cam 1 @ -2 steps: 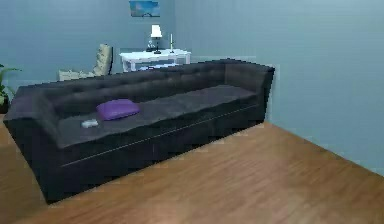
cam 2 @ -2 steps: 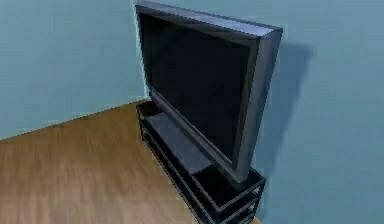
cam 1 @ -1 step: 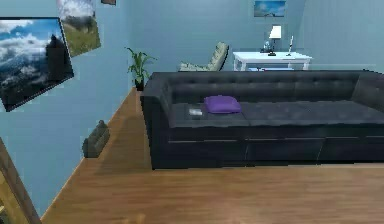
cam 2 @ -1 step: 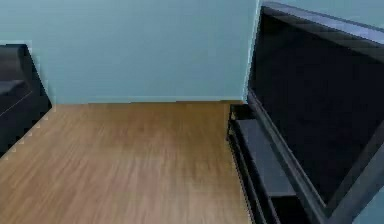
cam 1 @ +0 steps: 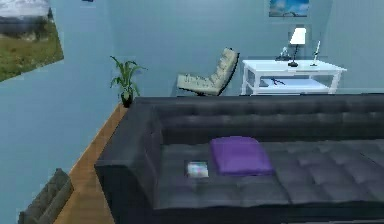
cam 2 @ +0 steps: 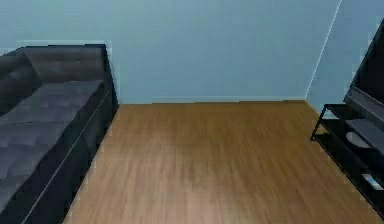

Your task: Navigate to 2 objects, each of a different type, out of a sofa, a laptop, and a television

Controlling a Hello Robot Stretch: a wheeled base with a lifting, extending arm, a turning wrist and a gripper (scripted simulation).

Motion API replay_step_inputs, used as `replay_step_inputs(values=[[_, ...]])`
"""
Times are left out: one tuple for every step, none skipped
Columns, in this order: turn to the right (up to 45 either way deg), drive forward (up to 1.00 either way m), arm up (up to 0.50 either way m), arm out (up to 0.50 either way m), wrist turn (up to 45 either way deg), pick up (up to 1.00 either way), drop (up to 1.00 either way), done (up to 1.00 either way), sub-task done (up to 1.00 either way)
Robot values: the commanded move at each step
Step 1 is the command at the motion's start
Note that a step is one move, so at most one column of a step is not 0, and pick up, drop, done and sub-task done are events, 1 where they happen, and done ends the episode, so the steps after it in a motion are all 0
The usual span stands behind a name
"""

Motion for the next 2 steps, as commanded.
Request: replay_step_inputs(values=[[33.0, 0.00, 0.00, 0.00, 0.0, 0.00, 0.00, 0.00, 0.00], [0.0, 0.00, 0.00, 0.00, 0.0, 0.00, 0.00, 1.00, 0.00]])
